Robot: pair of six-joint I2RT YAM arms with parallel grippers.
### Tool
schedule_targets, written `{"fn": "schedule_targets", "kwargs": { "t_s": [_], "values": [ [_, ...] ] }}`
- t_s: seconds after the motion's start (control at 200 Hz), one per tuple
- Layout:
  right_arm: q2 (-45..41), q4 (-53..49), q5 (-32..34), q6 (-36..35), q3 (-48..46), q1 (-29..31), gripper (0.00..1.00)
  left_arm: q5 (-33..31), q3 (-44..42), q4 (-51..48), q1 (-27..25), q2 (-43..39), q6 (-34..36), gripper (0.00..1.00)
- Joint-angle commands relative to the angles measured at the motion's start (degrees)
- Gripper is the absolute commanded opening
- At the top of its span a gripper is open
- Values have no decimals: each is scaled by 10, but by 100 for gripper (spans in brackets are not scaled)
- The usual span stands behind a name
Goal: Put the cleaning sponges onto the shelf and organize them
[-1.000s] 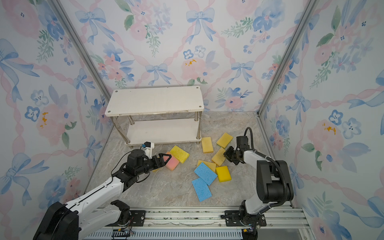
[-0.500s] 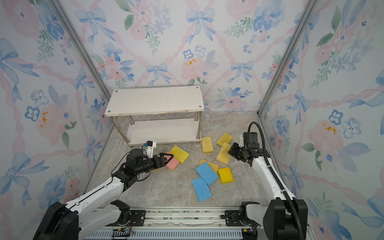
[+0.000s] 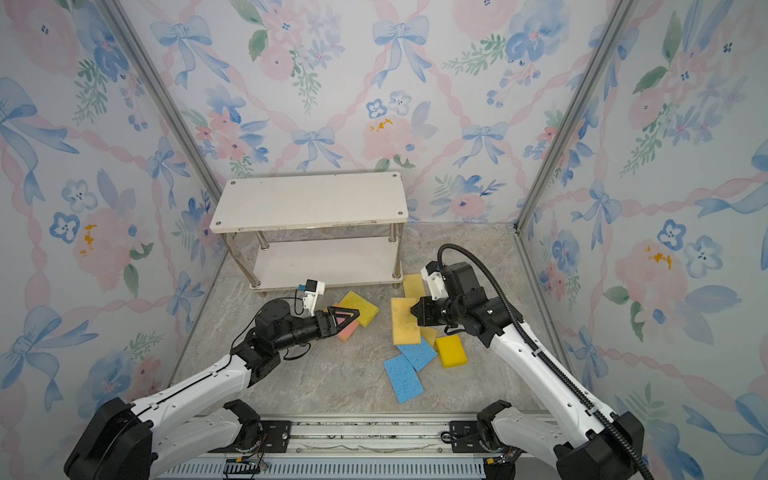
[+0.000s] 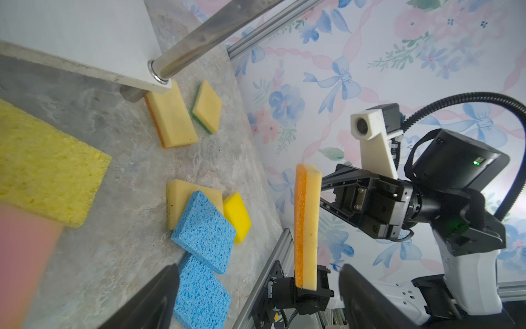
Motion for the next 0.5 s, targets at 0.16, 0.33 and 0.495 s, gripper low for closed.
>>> {"fn": "schedule_targets", "kwargs": {
  "t_s": [0.16, 0.33, 0.495],
  "values": [
    [64, 5, 27, 1, 71, 97, 6, 15, -2, 52, -18, -23, -35, 86],
    [86, 8, 33, 3, 89, 124, 6, 7, -7, 55, -27, -25, -36, 81],
    [96, 10, 35, 4, 98, 136, 6, 3, -5, 56, -37, -17, -35, 77]
  ]
}}
